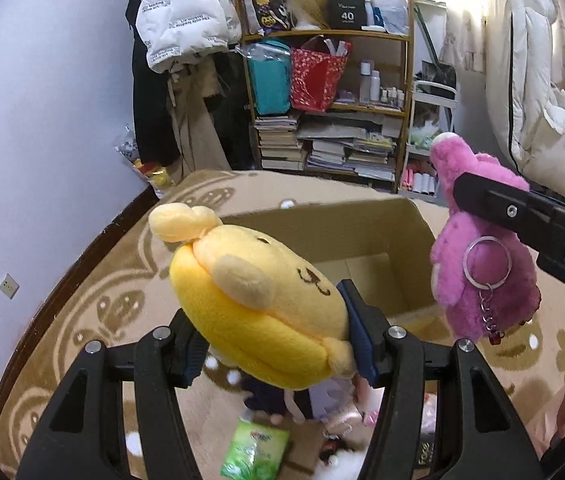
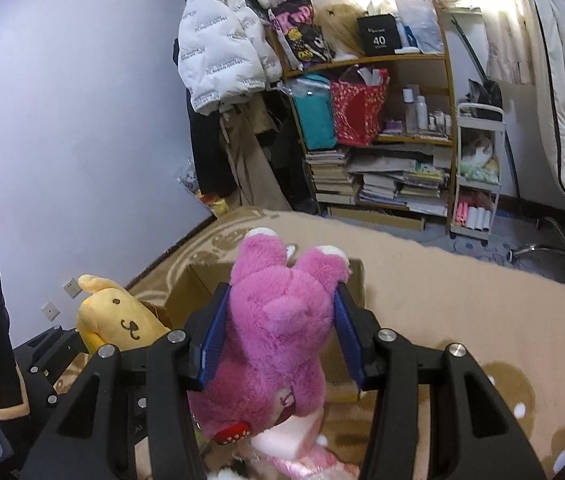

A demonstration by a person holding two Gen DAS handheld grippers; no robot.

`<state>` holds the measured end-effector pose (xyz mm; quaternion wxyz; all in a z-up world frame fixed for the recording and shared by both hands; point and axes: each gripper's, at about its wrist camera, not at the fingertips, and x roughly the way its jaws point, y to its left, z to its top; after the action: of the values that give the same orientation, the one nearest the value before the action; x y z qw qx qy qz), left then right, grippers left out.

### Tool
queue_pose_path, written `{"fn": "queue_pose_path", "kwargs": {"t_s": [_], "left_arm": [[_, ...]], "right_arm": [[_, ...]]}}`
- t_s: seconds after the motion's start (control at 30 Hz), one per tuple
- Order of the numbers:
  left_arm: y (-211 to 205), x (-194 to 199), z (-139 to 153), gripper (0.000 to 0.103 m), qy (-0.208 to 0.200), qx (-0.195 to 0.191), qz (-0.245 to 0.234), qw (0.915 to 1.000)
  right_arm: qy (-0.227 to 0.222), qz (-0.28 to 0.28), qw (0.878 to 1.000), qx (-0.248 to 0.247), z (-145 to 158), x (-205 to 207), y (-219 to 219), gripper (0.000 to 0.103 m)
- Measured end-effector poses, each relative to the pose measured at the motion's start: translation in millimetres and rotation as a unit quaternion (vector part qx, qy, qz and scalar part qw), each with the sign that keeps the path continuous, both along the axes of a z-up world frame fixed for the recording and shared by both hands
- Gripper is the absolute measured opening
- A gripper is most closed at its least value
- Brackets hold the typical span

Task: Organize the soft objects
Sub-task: 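Lift the yellow dog and pink bear and carry both over the box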

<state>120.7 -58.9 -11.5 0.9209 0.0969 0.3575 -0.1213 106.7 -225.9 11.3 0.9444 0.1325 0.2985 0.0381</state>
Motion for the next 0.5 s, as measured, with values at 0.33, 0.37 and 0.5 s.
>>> {"fn": "queue_pose_path", "kwargs": {"t_s": [0.33, 0.37, 0.5], "left_arm": [[3.9, 40.0, 5.2, 0.058, -0.017, 0.012, 0.007, 0.9998], [3.6, 43.4, 3.8, 0.059, -0.016, 0.011, 0.009, 0.9998], [-2.4, 58.6, -6.3, 0.059, -0.012, 0.017, 0.006, 0.9998]], "right_arm": [[-0.001, -0.006, 1.0, 0.0, -6.8, 32.0, -1.2, 0.053], [-0.001, -0.009, 1.0, 0.0, -9.5, 34.0, -2.2, 0.054], [0.011, -0.017, 1.0, 0.005, -25.5, 42.1, -6.2, 0.054]]}}
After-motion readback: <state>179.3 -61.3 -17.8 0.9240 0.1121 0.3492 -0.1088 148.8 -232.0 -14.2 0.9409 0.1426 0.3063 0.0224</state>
